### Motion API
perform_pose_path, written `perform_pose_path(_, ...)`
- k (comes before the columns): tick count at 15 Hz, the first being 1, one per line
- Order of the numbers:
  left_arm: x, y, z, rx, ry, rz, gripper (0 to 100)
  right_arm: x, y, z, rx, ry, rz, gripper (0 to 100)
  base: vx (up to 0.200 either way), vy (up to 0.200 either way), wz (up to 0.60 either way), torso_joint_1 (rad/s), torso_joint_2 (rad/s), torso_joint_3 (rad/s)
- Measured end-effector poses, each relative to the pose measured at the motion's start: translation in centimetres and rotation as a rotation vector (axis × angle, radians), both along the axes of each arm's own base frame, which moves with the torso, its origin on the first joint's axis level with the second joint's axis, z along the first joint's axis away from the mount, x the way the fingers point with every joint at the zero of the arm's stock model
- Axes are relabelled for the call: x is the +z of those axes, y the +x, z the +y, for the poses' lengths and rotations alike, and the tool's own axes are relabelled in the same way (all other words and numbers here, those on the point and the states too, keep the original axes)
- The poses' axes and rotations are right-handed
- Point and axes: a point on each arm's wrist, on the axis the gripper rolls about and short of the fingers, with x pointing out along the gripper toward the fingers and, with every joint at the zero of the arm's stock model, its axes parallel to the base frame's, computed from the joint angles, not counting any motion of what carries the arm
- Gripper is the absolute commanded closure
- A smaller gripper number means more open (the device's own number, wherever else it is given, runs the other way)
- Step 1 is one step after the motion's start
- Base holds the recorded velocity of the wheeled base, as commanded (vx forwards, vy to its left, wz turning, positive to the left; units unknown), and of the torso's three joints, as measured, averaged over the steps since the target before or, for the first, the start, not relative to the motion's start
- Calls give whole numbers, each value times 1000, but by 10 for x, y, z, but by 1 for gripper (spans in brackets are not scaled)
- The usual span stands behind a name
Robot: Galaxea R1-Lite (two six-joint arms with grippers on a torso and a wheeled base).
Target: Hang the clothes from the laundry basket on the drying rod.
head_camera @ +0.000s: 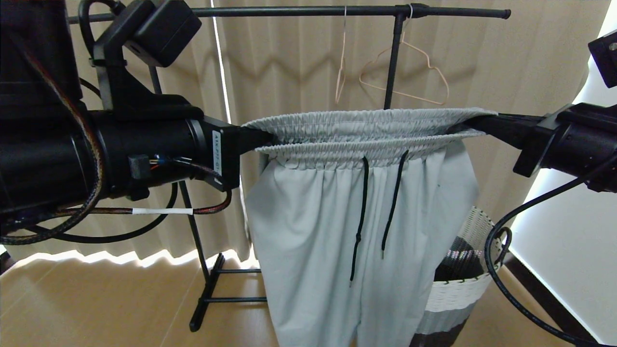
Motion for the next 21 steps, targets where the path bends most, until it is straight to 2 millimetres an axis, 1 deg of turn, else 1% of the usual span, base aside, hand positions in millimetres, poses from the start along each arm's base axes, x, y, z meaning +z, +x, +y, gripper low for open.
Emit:
perform_pose_path(7, 2, -1, 3, 8, -7, -7, 100, -1, -2, 9, 39, -2, 6, 100, 0, 0, 0, 0, 0, 0)
perform_pose_path(8, 1, 0, 3, 11, -5, -2, 100, -3, -3, 9, 41, -4, 13, 0, 0, 0, 0, 0, 0, 0)
perform_pose_path(11, 0, 0, 4, 13, -5, -1, 100, -5, -4, 9, 43, -5, 16, 0, 0, 0, 0, 0, 0, 0)
perform_pose_path(13, 0, 0, 4, 18, -2, 3, 100, -11, -6, 9, 50, -10, 32, 0, 0, 0, 0, 0, 0, 0)
perform_pose_path(15, -5, 2, 7, 76, 19, 13, 100, -30, -18, 16, 101, -26, 85, 0, 0, 0, 0, 0, 0, 0)
perform_pose_path(16, -7, 4, 9, 120, 35, 20, 100, -33, -24, 20, 134, -24, 78, 0, 0, 0, 0, 0, 0, 0)
perform_pose_path(18, -11, 10, 14, 216, 60, 26, 100, -34, -33, 25, 192, -12, 38, 0, 0, 0, 0, 0, 0, 0)
perform_pose_path(21, -11, 20, 25, 281, 62, 26, 100, -32, -36, 27, 234, -5, 22, 0, 0, 0, 0, 0, 0, 0)
